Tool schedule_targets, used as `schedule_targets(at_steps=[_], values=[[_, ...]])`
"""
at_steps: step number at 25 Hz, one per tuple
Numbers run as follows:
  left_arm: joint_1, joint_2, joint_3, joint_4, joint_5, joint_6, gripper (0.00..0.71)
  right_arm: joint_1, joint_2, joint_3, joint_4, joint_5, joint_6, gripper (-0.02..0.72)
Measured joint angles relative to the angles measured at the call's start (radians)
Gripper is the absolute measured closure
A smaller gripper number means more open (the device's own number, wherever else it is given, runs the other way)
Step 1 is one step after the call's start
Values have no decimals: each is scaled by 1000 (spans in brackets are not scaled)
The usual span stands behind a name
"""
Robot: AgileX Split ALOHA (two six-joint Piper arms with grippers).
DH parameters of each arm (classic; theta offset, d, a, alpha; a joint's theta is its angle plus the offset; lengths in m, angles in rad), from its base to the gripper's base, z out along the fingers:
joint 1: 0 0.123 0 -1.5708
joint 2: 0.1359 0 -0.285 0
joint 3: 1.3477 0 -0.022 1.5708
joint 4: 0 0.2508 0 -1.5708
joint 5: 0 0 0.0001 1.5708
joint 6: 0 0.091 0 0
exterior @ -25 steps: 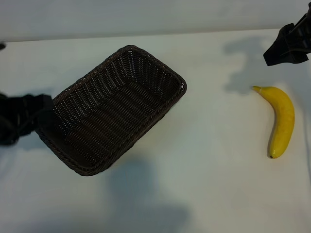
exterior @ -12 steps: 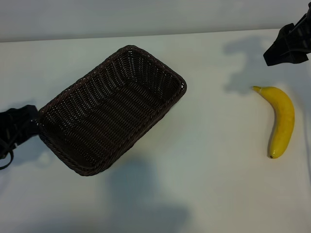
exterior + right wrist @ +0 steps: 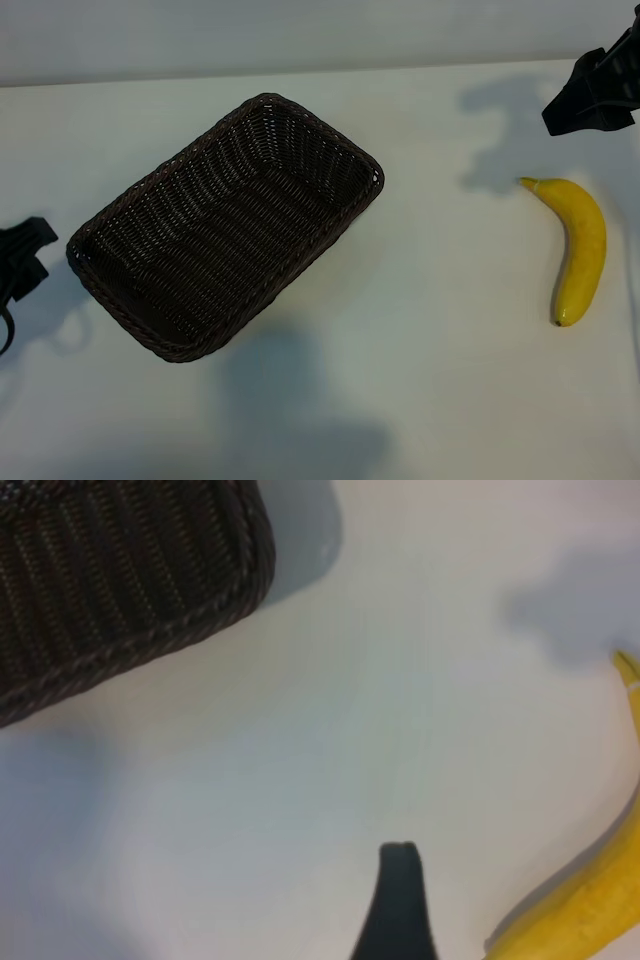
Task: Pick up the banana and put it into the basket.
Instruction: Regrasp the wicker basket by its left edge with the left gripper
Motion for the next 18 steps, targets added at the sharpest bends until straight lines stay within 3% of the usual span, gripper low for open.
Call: schedule_targets(at_steps=[6,18], values=[[0,0,87,67,-65,-120,165,0,0,0,0,-1,0,108],[0,82,100,90,-182,-183,165,0,0,0,0,-1,0,109]])
